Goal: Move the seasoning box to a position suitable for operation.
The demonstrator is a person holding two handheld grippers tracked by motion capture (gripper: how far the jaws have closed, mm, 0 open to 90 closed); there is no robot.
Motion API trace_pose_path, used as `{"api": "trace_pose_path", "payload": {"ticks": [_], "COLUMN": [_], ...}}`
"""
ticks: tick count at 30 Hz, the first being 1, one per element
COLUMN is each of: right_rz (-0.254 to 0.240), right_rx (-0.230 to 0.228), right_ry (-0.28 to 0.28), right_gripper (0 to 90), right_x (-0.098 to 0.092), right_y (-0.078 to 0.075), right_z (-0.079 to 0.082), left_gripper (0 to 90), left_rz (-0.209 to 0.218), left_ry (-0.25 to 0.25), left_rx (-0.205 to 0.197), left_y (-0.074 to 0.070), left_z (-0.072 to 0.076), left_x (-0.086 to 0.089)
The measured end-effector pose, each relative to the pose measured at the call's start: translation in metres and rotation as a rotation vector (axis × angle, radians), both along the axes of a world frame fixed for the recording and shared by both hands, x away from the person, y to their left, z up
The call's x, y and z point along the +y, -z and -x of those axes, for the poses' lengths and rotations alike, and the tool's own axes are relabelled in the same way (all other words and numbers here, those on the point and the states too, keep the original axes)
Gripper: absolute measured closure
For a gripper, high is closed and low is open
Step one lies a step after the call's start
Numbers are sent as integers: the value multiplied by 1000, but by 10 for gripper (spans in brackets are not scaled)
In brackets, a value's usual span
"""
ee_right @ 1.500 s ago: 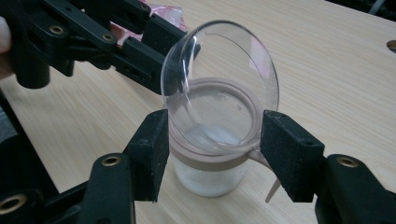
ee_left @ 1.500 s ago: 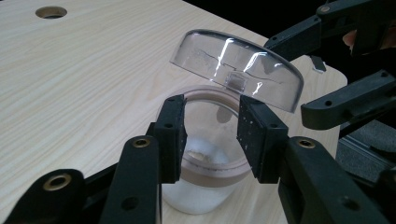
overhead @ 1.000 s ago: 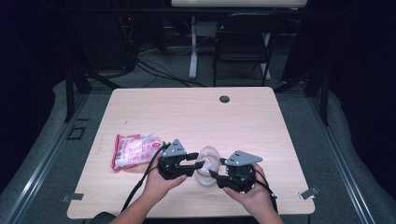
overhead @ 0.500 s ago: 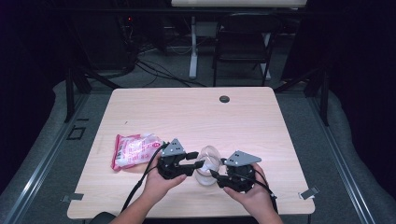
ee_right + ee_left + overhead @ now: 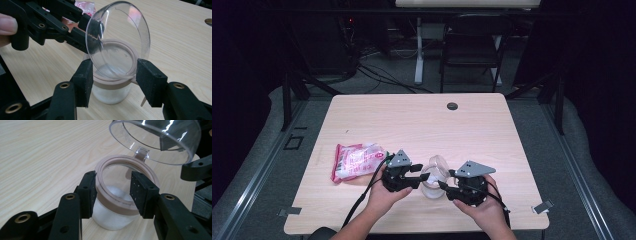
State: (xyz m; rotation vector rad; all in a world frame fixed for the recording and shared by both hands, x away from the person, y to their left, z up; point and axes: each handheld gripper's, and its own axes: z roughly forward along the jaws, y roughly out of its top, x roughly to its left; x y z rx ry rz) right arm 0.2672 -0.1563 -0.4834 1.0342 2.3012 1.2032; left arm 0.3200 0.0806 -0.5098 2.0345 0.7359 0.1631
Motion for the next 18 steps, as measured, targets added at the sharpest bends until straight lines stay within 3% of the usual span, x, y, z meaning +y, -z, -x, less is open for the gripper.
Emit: {"api": "trace_pose_path", "payload": {"ticks": [6, 18], "right_rz": [-10, -73], "right_rx": [0, 39], "right_ry": [-2, 1], "right_gripper": [486, 537], "right_x": [-2, -18], "right_y": [0, -4], "right_z": [0, -4], "left_gripper": [578, 597], "left_rz": [-19, -11], "left_ry": [1, 0], "left_rx": [16, 9], "left_y": [5, 6], "left_z": [-2, -1], "left_x": [-1, -1]}}
